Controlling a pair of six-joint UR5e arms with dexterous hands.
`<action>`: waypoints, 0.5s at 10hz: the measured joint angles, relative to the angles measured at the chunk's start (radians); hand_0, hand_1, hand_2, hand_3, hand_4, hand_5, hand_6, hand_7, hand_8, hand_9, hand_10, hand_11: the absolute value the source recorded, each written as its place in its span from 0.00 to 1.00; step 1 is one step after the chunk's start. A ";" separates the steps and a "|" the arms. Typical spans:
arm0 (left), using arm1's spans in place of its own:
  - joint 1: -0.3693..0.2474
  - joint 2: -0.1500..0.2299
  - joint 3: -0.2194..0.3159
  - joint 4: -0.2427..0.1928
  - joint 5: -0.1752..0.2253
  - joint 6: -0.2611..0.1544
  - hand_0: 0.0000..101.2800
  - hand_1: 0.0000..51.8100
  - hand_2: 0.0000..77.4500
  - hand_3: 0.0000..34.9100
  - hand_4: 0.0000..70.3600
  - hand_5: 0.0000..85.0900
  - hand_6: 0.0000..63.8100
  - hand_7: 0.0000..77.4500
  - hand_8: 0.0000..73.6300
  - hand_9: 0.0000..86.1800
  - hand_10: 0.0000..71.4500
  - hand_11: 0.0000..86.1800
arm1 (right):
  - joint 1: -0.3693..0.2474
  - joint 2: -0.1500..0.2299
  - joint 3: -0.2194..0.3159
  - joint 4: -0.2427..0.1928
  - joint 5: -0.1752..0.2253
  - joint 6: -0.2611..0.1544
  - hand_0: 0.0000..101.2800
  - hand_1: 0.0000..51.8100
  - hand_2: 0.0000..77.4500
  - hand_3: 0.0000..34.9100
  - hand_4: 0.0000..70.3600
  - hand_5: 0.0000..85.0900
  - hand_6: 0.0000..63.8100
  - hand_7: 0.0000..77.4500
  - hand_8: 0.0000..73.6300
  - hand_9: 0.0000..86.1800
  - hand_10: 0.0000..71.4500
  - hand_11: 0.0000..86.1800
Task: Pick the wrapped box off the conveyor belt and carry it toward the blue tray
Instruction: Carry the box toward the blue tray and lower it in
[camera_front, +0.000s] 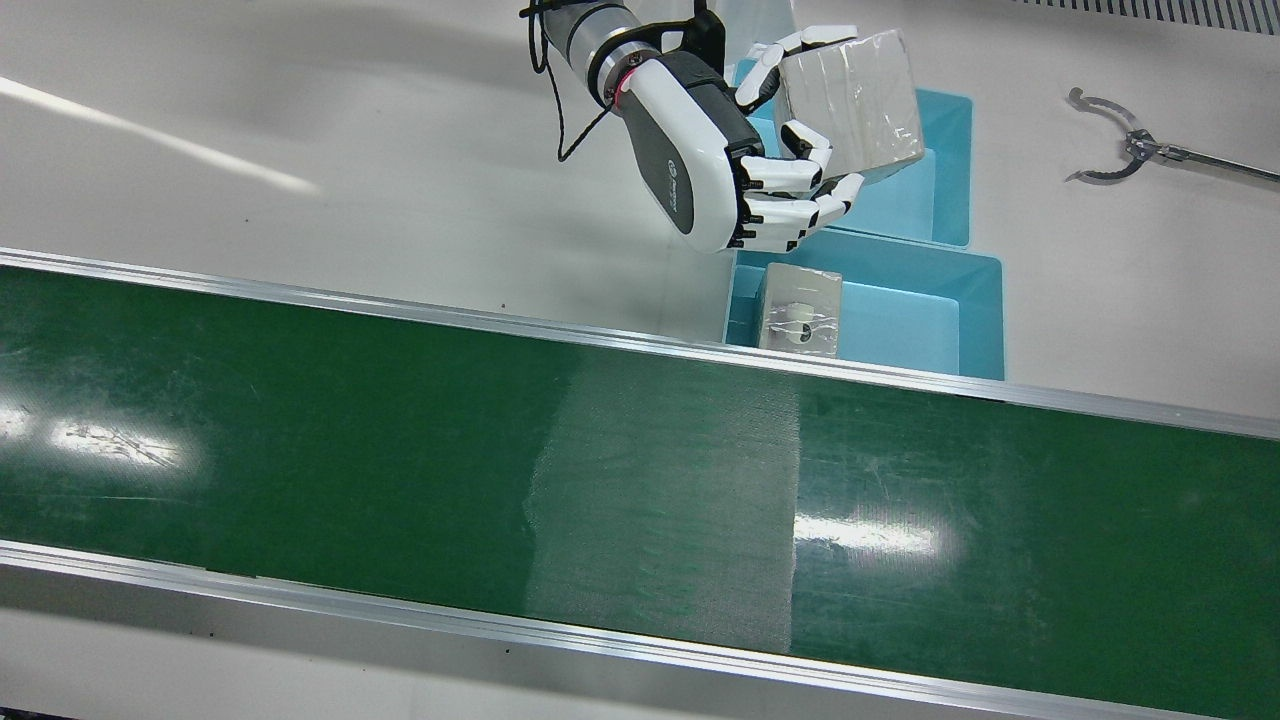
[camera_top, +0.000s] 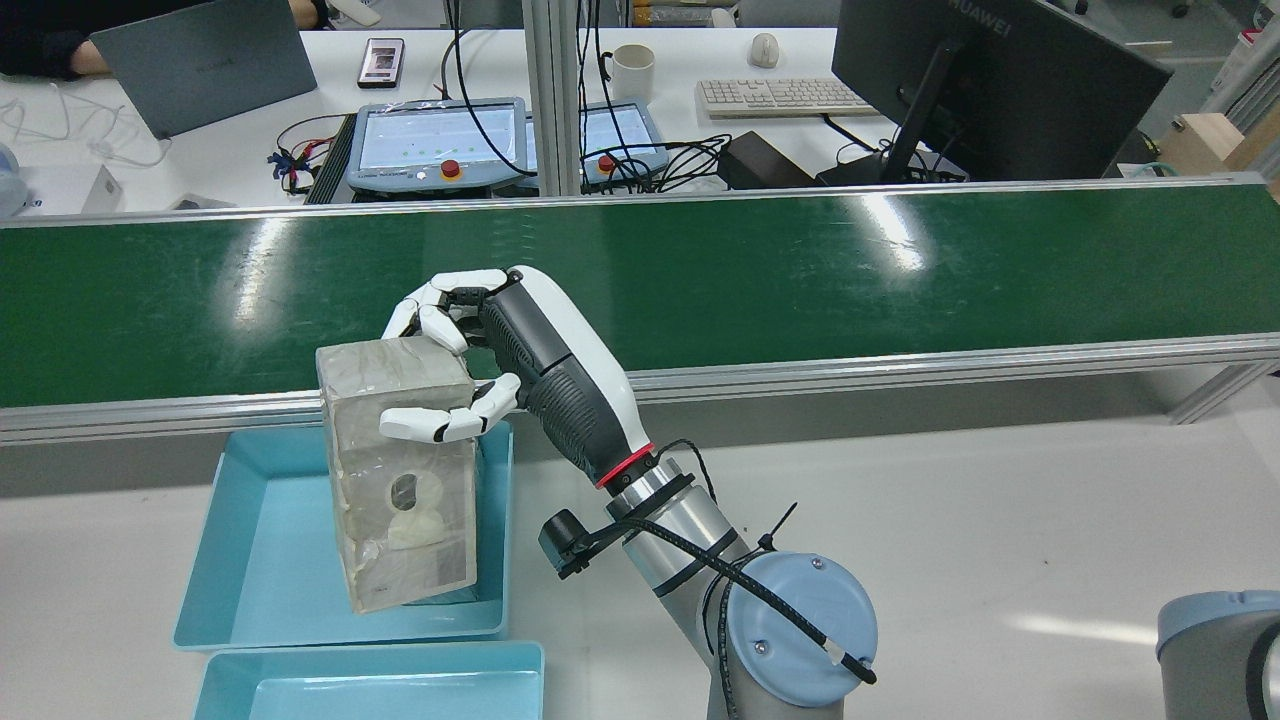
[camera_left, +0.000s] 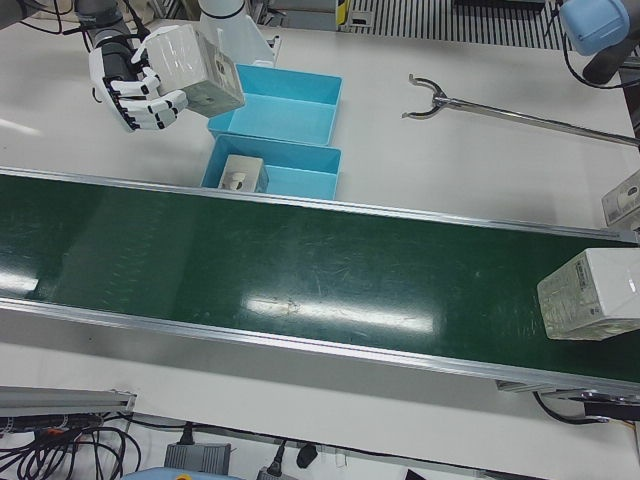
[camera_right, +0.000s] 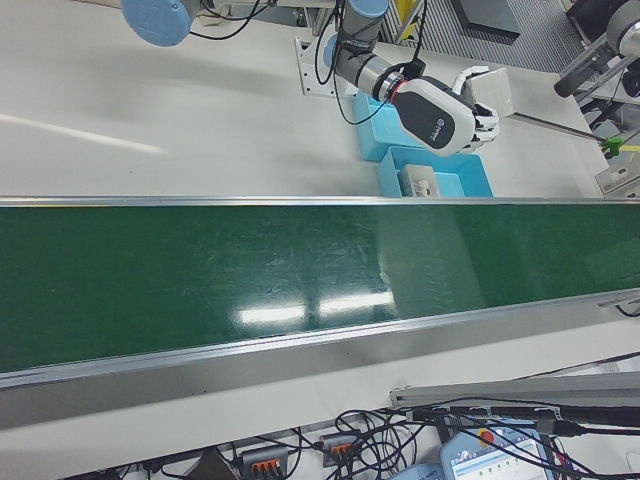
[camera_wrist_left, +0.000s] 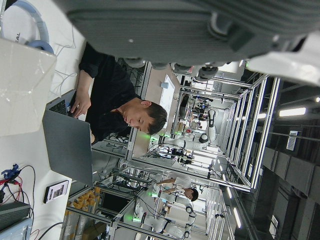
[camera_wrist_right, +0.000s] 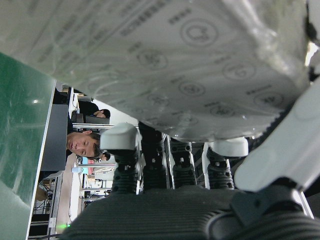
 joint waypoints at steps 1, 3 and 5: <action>0.000 0.000 0.000 0.000 0.000 0.000 0.00 0.00 0.01 0.00 0.00 0.01 0.00 0.01 0.00 0.00 0.01 0.00 | -0.012 0.002 -0.001 0.002 0.000 0.000 0.47 0.01 0.44 0.00 0.82 0.83 0.71 0.46 0.92 0.46 0.77 0.82; 0.000 0.000 0.000 0.000 0.000 0.000 0.00 0.00 0.01 0.00 0.00 0.01 0.00 0.00 0.00 0.00 0.00 0.00 | -0.029 0.005 -0.002 0.004 0.000 0.000 0.47 0.01 0.44 0.00 0.76 0.83 0.71 0.46 0.92 0.46 0.73 0.82; 0.000 0.000 0.000 0.000 0.000 0.000 0.00 0.00 0.01 0.00 0.00 0.01 0.00 0.00 0.00 0.00 0.01 0.00 | -0.038 0.006 -0.001 0.006 0.000 0.000 0.47 0.01 0.44 0.00 0.33 0.83 0.71 0.46 0.75 0.58 0.50 0.64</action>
